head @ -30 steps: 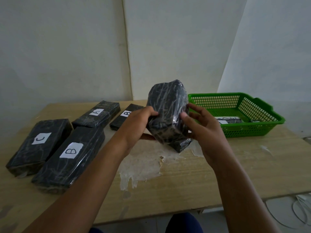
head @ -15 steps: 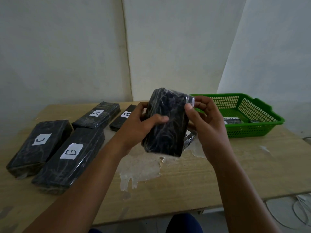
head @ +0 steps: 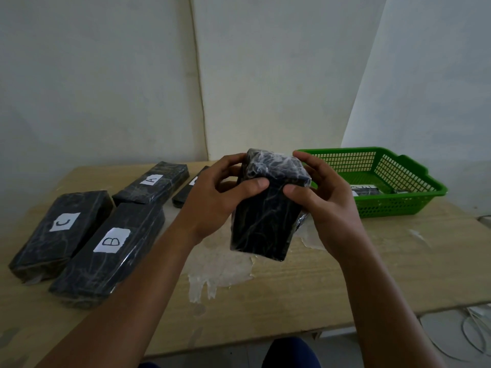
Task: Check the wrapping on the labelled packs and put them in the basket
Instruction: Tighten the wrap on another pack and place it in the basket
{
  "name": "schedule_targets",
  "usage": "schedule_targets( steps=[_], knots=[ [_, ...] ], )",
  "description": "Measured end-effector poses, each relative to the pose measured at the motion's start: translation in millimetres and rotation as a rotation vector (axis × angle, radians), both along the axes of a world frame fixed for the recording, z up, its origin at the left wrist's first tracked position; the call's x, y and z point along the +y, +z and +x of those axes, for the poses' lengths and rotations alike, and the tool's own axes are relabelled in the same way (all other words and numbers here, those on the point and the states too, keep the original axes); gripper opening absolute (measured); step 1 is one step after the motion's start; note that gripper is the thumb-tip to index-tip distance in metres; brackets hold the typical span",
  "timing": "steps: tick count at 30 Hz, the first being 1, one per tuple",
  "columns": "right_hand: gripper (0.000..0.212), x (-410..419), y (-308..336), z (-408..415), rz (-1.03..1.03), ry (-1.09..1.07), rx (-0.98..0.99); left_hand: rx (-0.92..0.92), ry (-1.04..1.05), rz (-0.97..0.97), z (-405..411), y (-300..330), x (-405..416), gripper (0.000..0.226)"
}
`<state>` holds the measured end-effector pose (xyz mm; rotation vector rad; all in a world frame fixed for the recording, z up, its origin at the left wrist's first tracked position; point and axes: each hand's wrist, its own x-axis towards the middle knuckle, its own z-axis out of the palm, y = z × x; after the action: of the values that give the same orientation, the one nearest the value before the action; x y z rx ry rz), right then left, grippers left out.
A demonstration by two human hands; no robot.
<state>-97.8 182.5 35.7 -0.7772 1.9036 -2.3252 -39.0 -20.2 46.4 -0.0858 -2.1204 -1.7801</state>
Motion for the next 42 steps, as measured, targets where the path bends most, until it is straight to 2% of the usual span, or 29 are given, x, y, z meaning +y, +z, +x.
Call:
schedule_targets(
  steps=[4, 8, 11, 14, 17, 20, 22, 24, 27, 30, 34, 38, 42],
  knots=[
    [0.061, -0.6, 2.1, -0.3, -0.014, -0.026, 0.019, 0.032, 0.012, -0.017, 0.1, 0.4, 3.2, 0.062],
    [0.061, -2.0, 1.4, -0.5, 0.006, -0.037, 0.017, -0.002, 0.04, -0.019, -2.1, 0.0, 3.3, 0.059],
    [0.074, -3.9, -2.3, -0.8, 0.063, -0.001, -0.036, -0.049, 0.105, -0.003, -4.3, 1.4, 5.8, 0.048],
    [0.084, -3.0, -8.7, 1.1, 0.214, 0.126, -0.058, -0.153, 0.185, 0.106, -5.4, 5.0, 10.5, 0.034],
    [0.103, -5.2, -14.0, 4.2, 0.344, 0.218, -0.127, -0.24, 0.221, 0.177, -6.6, 3.4, 10.1, 0.037],
    [0.105, -5.7, -12.9, 2.3, 0.34, 0.141, -0.168, -0.314, 0.161, 0.186, -6.9, -0.8, 7.5, 0.044],
    [0.098, -4.1, -9.0, -0.4, 0.286, 0.101, -0.207, -0.325, 0.051, 0.187, -5.9, -3.3, 4.6, 0.048],
    [0.083, -2.5, -4.1, -3.4, 0.226, 0.083, -0.247, -0.359, -0.061, 0.13, -3.2, -5.1, 1.8, 0.062],
    [0.077, -0.6, -2.2, -5.5, 0.197, 0.081, -0.286, -0.376, -0.081, 0.106, -2.3, -7.2, 1.4, 0.076],
    [0.071, 0.5, -4.2, -3.3, 0.191, 0.154, -0.289, -0.338, 0.0, 0.183, -5.6, -6.3, 1.8, 0.066],
    [0.068, 0.8, -5.9, -6.5, 0.154, 0.17, -0.351, -0.333, -0.08, 0.193, -7.0, -3.4, -1.0, 0.055],
    [0.067, 1.9, -3.6, -8.6, 0.162, 0.145, -0.418, -0.308, -0.094, 0.146, -5.9, 0.4, -4.1, 0.056],
    [0.039, -3.9, -1.2, -7.4, 0.166, 0.077, -0.449, -0.325, -0.08, 0.133, -7.2, 1.2, -1.6, 0.052]
  ],
)
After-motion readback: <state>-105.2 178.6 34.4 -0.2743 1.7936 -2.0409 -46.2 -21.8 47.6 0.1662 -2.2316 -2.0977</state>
